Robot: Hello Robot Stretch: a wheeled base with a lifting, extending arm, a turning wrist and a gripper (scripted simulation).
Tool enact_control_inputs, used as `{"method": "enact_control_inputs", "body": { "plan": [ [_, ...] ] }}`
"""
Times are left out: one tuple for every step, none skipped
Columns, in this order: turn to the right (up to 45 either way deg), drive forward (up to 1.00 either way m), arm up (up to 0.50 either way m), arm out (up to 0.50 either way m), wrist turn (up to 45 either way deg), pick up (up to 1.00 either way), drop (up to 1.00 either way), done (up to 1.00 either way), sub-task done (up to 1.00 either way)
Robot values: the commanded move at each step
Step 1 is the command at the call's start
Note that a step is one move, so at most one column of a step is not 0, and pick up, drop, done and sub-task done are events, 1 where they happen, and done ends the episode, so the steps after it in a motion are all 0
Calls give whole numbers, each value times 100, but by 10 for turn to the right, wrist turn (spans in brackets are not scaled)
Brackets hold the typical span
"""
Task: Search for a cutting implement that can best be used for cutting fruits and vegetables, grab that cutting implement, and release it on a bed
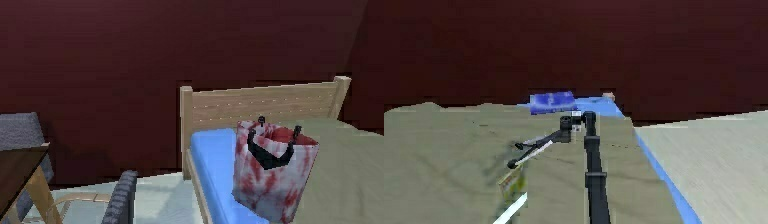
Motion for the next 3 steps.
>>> {"method": "enact_control_inputs", "body": {
  "plan": [
    [0,0,10,0,0,0,0,0,0],
    [0,0,0,-8,0,0,0,0,0],
    [0,0,0,0,0,0,0,100,0]
  ]
}}
